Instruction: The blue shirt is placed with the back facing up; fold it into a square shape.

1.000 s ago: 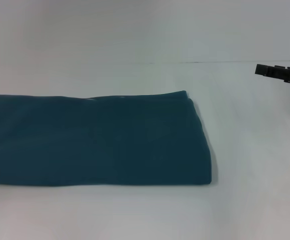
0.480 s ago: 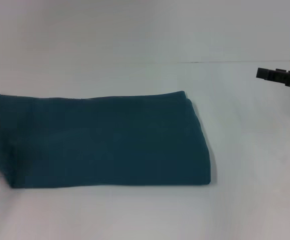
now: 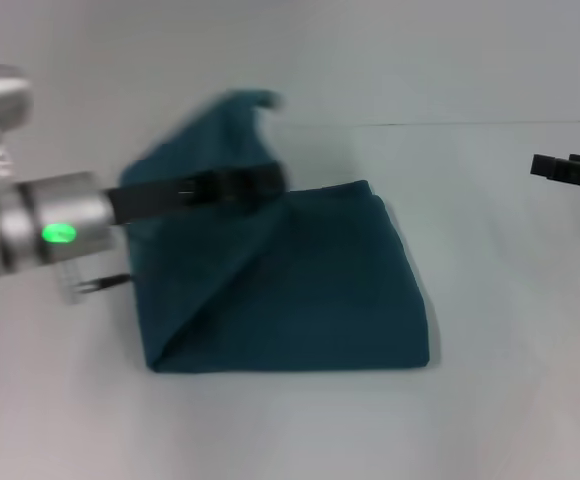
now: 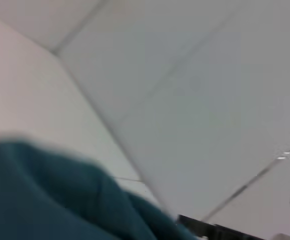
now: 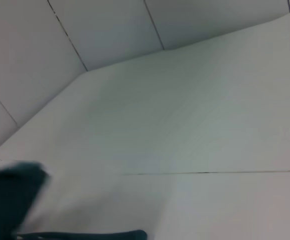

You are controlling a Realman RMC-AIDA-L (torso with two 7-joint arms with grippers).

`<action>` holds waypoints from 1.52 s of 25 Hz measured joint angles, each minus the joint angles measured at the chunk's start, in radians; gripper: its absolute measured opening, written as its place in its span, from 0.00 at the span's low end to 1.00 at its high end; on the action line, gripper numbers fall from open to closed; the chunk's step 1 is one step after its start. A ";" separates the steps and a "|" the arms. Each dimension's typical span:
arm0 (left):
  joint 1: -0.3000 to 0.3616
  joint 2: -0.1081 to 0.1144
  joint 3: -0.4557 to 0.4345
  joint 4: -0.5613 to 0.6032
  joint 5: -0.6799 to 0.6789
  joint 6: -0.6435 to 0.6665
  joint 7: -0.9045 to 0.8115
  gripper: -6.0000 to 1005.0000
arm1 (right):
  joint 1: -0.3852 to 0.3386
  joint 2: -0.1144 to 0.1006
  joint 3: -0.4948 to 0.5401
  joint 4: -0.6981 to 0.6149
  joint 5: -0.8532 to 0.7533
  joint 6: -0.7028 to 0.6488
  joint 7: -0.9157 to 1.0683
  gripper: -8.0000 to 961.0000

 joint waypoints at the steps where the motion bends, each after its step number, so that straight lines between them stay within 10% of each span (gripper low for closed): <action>1: -0.021 -0.001 0.008 -0.063 -0.017 -0.029 0.036 0.13 | -0.004 -0.001 0.000 -0.002 0.000 -0.001 -0.002 0.82; 9: -0.101 -0.007 -0.040 -0.642 -0.225 -0.371 0.453 0.15 | -0.027 -0.020 0.004 -0.008 -0.003 -0.006 -0.012 0.82; 15: -0.083 -0.007 -0.128 -0.815 -0.230 -0.332 0.714 0.18 | -0.029 -0.032 0.003 -0.001 -0.004 -0.003 -0.016 0.82; 25: -0.050 -0.002 -0.119 -0.731 -0.148 -0.066 0.703 0.38 | -0.018 -0.030 -0.011 0.003 -0.005 -0.041 0.042 0.82; 38: 0.139 0.011 -0.111 -0.329 -0.148 0.140 0.669 0.85 | 0.081 -0.041 -0.190 0.067 -0.008 -0.109 0.268 0.81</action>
